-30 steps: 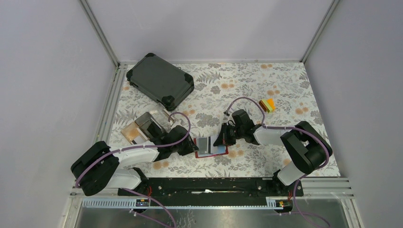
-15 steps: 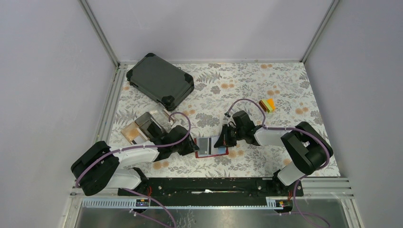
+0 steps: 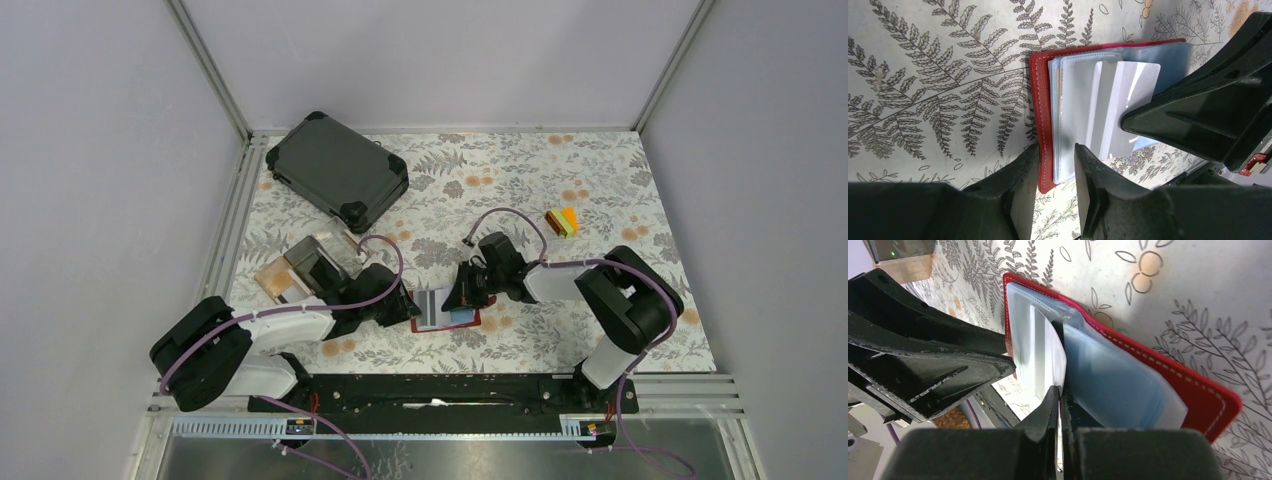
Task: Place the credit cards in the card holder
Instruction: Insert the credit card into the card holder.
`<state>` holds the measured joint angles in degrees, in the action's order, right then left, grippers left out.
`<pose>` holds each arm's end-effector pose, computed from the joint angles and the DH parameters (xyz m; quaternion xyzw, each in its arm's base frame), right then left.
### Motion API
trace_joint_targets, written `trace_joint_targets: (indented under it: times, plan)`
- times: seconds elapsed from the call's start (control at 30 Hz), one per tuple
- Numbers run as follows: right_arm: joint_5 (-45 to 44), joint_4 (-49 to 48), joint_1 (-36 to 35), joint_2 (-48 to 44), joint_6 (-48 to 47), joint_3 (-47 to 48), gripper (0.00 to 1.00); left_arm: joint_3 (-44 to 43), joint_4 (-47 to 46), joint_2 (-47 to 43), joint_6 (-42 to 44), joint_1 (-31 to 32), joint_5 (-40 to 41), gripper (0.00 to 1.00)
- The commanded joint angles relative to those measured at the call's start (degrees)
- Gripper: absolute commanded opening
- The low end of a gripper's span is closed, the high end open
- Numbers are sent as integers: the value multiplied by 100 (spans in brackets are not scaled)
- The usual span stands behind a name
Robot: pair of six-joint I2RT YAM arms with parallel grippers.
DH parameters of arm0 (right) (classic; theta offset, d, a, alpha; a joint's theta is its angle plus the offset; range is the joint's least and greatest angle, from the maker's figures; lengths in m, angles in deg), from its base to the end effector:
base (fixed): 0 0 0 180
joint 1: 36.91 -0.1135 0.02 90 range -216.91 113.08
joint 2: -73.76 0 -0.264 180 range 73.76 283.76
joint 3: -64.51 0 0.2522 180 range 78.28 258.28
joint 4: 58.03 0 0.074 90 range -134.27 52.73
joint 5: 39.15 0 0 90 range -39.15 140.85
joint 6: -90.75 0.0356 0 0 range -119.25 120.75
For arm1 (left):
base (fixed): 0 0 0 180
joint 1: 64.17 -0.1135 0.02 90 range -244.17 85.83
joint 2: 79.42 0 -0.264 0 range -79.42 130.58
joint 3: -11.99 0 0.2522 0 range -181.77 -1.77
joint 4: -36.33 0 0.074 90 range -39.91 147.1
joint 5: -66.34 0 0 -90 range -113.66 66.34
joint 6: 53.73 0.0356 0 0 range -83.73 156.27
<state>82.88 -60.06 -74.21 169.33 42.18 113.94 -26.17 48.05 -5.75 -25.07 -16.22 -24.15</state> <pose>0.2234 0.1939 0.1219 -0.0756 0.8884 0.4341 0.1286 0.1508 -0.1676 0.1399 -0.1070 0.9250 -0.2997 0.2077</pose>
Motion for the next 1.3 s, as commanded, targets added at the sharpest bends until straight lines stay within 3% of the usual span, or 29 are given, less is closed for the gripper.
trace_joint_targets:
  times: [0.0,0.43,0.73,1.1,1.27]
  plan:
    - [-333,666,-354,314,-130,109,0,-6,-402,148,47,26,-182,35]
    - [-1177,2139,-401,-571,-737,604,42,15,-139,-49,-12,31,26,35]
    - [-1518,2563,-509,-1014,-947,776,58,-70,-193,-126,65,31,31,38]
    - [-2559,2958,-739,-1720,-1414,856,62,-151,-280,-91,87,31,-32,40]
    - [-2443,2975,-743,-1555,-1335,830,54,-185,-491,3,80,31,-147,40]
